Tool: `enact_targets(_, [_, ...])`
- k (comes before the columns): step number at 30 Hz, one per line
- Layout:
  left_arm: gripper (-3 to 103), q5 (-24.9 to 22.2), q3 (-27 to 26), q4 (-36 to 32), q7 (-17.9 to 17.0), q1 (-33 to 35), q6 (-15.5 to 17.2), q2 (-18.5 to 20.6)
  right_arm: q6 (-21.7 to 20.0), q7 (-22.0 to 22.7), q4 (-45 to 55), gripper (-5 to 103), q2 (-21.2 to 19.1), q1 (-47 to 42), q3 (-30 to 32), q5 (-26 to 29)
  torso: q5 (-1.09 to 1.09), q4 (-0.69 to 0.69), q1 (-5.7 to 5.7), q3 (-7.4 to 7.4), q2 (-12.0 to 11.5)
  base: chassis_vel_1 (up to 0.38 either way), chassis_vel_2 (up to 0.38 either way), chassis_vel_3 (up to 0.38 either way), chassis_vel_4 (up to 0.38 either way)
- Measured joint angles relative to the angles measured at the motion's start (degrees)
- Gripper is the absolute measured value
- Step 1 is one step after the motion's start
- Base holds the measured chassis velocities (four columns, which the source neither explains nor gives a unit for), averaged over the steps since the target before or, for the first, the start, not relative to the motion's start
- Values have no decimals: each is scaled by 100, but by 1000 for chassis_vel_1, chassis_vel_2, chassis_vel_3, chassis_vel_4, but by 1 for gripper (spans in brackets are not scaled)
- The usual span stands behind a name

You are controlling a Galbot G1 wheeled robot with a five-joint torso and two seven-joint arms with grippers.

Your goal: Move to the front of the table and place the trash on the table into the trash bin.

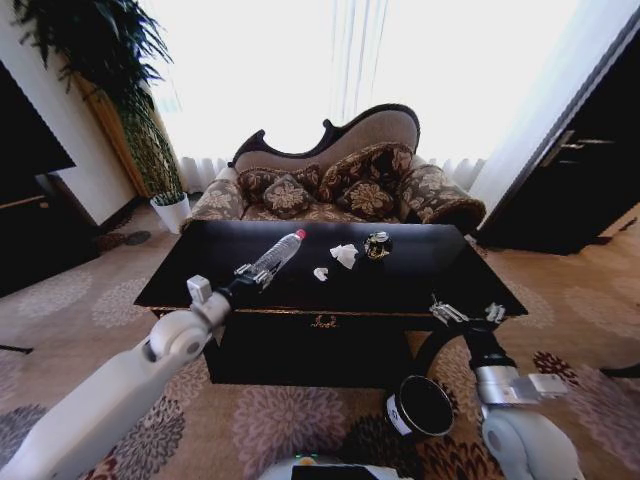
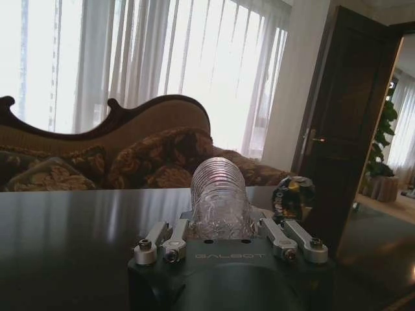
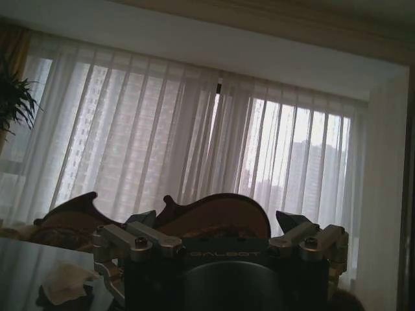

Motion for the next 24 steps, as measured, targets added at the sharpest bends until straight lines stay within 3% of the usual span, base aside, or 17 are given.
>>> enact_targets(2, [36, -183, -62, -229, -88, 100, 54, 33, 305, 28, 9, 100, -23, -19, 53, -708, -1, -1, 0, 0, 0, 0, 0, 0, 0])
enact_targets(3, [36, -183, -62, -229, -88, 100, 54, 33, 305, 28, 9, 100, -23, -19, 53, -708, -1, -1, 0, 0, 0, 0, 0, 0, 0])
enact_targets(9, [36, -1173, 328, -662, -500, -328, 252, 172, 1257, 342, -64, 100, -48, -5, 73, -2900, -1, -2, 0, 0, 0, 0, 0, 0, 0])
enact_targets(10, [36, -1173, 328, -662, -500, -328, 252, 172, 1257, 342, -64, 100, -48, -5, 73, -2900, -1, -2, 0, 0, 0, 0, 0, 0, 0])
enact_targets(13, [36, -1943, 542, -929, -708, -669, 393, 226, 1655, 534, -210, 100, -44, -1, 9, -3440, 0, -1, 1, 0, 0, 0, 0, 0, 0])
enact_targets(15, [36, -2128, 593, -995, -741, -734, 425, 239, 1738, 612, -250, 100, -42, -1, 0, -3572, 1, -2, 1, 0, 0, 0, 0, 0, 0])
enact_targets(18, [36, -2874, 819, -1239, -944, -929, 481, 224, 2122, 1075, -447, 100, -60, 100, -29, -4363, 0, -1, 0, 0, 0, 0, 0, 0, 0])
enact_targets(21, [36, -3130, 933, -1314, -1067, -1012, 482, 152, 2381, 1352, -614, 100, -95, 217, -77, -4824, 0, 0, 0, 0, 0, 0, 0, 0, 0])
enact_targets(23, [36, -3376, 1102, -1402, -1201, -1121, 466, 42, 2694, 1628, -826, 100, -119, 368, -79, -5489, 0, -1, 1, 1, 0, 0, 0, 0, 0])
enact_targets(24, [36, -3376, 1102, -1402, -1201, -1121, 466, 42, 2694, 1628, -826, 100, -119, 368, -79, -5489, 0, -1, 1, 1, 0, 0, 0, 0, 0])
